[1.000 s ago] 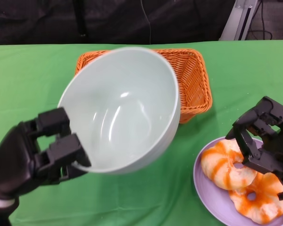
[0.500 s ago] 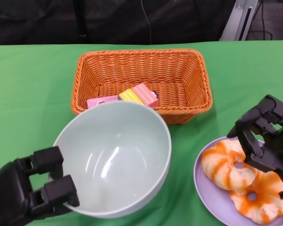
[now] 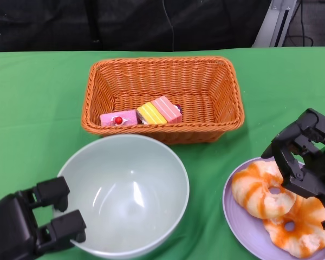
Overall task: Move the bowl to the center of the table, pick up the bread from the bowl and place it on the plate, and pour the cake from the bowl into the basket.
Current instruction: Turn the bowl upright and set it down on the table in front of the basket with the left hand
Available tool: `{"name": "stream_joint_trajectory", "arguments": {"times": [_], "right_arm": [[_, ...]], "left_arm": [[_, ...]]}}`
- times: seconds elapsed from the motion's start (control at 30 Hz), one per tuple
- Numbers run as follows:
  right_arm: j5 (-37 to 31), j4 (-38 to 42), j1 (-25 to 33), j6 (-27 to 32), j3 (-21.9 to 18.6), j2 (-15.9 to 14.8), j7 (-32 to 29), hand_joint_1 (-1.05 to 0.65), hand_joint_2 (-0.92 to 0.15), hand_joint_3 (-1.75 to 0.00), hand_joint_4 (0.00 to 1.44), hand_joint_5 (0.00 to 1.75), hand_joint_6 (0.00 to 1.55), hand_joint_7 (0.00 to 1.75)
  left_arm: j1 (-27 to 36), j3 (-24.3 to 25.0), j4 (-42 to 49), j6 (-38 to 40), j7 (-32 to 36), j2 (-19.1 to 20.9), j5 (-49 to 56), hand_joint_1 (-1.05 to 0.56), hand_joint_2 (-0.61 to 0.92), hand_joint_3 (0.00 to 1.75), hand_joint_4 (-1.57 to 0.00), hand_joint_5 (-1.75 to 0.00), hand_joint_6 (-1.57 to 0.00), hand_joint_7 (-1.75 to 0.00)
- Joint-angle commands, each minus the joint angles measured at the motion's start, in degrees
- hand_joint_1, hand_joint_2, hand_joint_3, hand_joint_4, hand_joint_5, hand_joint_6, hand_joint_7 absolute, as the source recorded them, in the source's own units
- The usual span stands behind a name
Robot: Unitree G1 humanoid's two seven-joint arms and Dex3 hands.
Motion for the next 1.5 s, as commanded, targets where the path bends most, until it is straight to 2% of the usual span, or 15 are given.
{"name": "stream_joint_trajectory", "arguments": {"times": [0.03, 0.13, 0.23, 0.43, 0.67, 0.7, 0.73, 0.77, 0.8, 0.87, 1.0, 1.1, 1.2, 1.3, 1.5], "right_arm": [[0.47, -1.43, 0.88, 0.29, -0.22, -0.35, -0.37, -0.09, -0.71, -0.86, 0.75, 1.63, 0.68, 1.29], [0.44, -1.86, 1.17, 0.51, -0.14, -0.17, -0.60, -0.09, -0.71, -0.87, 0.75, 1.63, 0.67, 1.30], [0.34, -2.40, 1.38, 1.12, -0.03, -0.11, -1.02, -0.08, -0.71, -0.87, 0.76, 1.63, 0.69, 1.30], [0.54, -3.21, 1.63, 1.69, 0.01, -0.26, -1.06, -0.09, -0.70, -0.89, 0.76, 1.63, 0.69, 1.29], [0.26, -3.63, 1.87, 1.83, 0.03, -0.24, -1.32, -0.09, -0.69, -0.88, 0.76, 1.63, 0.69, 1.29], [0.24, -3.58, 1.87, 1.72, 0.03, -0.31, -1.25, -0.09, -0.70, -0.88, 0.76, 1.63, 0.69, 1.29], [0.22, -3.54, 1.87, 1.64, 0.03, -0.35, -1.20, -0.09, -0.70, -0.88, 0.76, 1.63, 0.69, 1.29], [0.17, -3.49, 1.87, 1.48, 0.00, -0.39, -1.16, -0.09, -0.70, -0.87, 0.76, 1.63, 0.69, 1.29], [0.18, -3.49, 1.87, 1.45, -0.02, -0.37, -1.17, -0.09, -0.70, -0.87, 0.76, 1.63, 0.69, 1.29], [0.34, -3.74, 1.94, 1.91, -0.05, -0.26, -1.40, -0.09, -0.70, -0.87, 0.76, 1.63, 0.69, 1.29], [0.43, -3.57, 1.85, 1.64, -0.09, -0.19, -1.33, -0.08, -0.70, -0.87, 0.77, 1.63, 0.70, 1.28], [0.50, -3.46, 1.73, 1.99, -0.12, -0.26, -1.34, -0.08, -0.71, -0.87, 0.77, 1.63, 0.70, 1.28], [0.20, -3.35, 1.63, 2.06, -0.14, -0.11, -1.81, -0.08, -0.70, -0.87, 0.77, 1.63, 0.70, 1.28], [0.10, -2.75, 1.34, 1.52, -0.15, -0.25, -1.58, -0.07, -0.70, -0.89, 0.77, 1.64, 0.70, 1.29], [0.51, -2.30, 1.13, 1.58, -0.19, -0.23, -1.15, -0.08, -0.70, -0.89, 0.77, 1.63, 0.70, 1.29]], "left_arm": [[-1.23, 0.33, 0.98, 0.50, -1.35, 0.88, -2.37, -0.12, 0.92, 0.26, -0.51, -1.75, -0.50, -1.68], [-1.80, 0.00, 1.73, 0.40, -2.43, -0.01, -3.44, -0.10, 0.92, 0.27, -0.52, -1.75, -0.48, -1.74], [-2.20, -0.28, 2.42, 1.38, -3.07, -1.30, -3.91, -0.14, 0.91, 0.15, -0.53, -1.75, -0.45, -1.74], [-2.70, -0.51, 2.70, 1.88, -7.45, -3.20, -5.72, -0.27, 0.92, 0.07, -0.54, -1.75, -0.66, -1.28], [-2.60, -0.85, 1.88, 1.51, -10.93, -3.19, -6.78, -0.27, 0.92, 0.09, -0.54, -1.75, -0.70, -1.21], [-2.55, -0.86, 1.80, 1.09, -11.74, -3.18, -7.22, -0.31, 0.90, 0.05, -0.58, -1.64, -0.83, -0.87], [-2.49, -0.87, 1.70, 0.82, -12.36, -3.16, -7.61, -0.33, 0.89, 0.02, -0.61, -1.54, -0.94, -0.64], [-2.36, -0.81, 1.58, 0.37, -13.20, -3.13, -8.17, -0.34, 0.88, 0.01, -0.63, -1.49, -1.01, -0.48], [-2.25, -0.77, 1.50, 0.00, -13.79, -3.09, -8.58, -0.33, 0.90, 0.01, -0.67, -1.32, -1.05, -0.34], [-2.31, -1.05, 1.25, -0.47, -14.59, -2.76, -8.54, -0.33, 0.92, 0.04, -0.70, -1.11, -1.04, -0.18], [-2.61, -1.83, 0.68, -1.04, -15.45, -1.86, -7.67, -0.38, 0.92, 0.09, -0.66, -0.86, -0.95, -0.05], [-2.88, -2.07, 0.80, -2.68, -15.88, -1.40, -8.14, -0.47, 0.92, 0.17, -0.70, -0.49, -0.86, -0.01], [-2.88, -1.75, 0.86, -4.60, -16.43, -0.86, -8.91, -0.69, 0.92, 0.23, -0.62, -0.16, -0.66, 0.00], [-3.08, -1.51, 0.97, -6.67, -16.36, -0.36, -9.41, -0.83, 0.92, 0.29, -0.52, -0.04, -0.52, 0.00], [-3.27, -0.57, 1.43, -8.63, -14.82, 0.34, -9.72, -0.89, 0.92, 0.43, -0.44, 0.00, -0.39, 0.00]]}}
